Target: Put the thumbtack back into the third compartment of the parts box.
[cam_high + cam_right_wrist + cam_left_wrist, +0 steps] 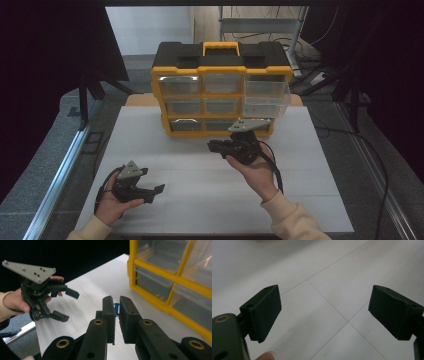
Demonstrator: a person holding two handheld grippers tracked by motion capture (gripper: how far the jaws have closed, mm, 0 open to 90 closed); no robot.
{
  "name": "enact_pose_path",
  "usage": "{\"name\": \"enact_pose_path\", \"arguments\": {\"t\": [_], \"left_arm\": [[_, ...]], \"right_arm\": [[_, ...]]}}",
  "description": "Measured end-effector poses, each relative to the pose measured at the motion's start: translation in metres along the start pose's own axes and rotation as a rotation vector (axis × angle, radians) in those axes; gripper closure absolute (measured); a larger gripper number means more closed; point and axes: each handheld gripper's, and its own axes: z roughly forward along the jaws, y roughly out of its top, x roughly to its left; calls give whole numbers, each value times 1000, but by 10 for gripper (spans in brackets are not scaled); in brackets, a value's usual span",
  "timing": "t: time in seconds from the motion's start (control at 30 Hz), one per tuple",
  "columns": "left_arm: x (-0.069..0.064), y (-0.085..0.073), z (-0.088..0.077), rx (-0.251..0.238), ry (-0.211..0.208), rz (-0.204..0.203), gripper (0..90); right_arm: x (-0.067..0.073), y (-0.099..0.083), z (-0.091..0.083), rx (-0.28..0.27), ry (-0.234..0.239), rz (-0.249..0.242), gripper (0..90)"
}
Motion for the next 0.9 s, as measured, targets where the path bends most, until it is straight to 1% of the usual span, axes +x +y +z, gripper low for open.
{"name": "enact_pose_path", "arguments": {"t": [0.1,0.17,0.23,0.3,0.43,0.5,0.57,0.7,0.73,0.9], "left_arm": [[0,0,0,1,1,4,115],[0,0,-1,-2,1,2,115],[0,0,-1,-4,1,-3,115],[0,0,-1,-8,2,-6,115],[0,1,-1,-3,3,0,115],[0,1,-2,-3,2,1,115],[0,1,-2,-5,3,-2,115],[1,1,-2,-10,3,-4,115],[1,1,-2,-10,3,-4,115],[1,1,-2,-13,3,-8,115]], "right_arm": [[-1,5,-5,-21,-6,-1,834],[-2,9,-10,-34,-15,1,834],[-2,12,-14,-48,-14,5,833],[-4,16,-19,-67,-20,2,834],[-7,24,-30,-108,-32,4,833],[-8,28,-35,-128,-36,11,833],[-9,33,-39,-146,-31,19,833],[-13,40,-45,-166,-45,12,833],[-14,43,-48,-167,-57,7,833],[-18,54,-57,-192,-70,11,833]]}}
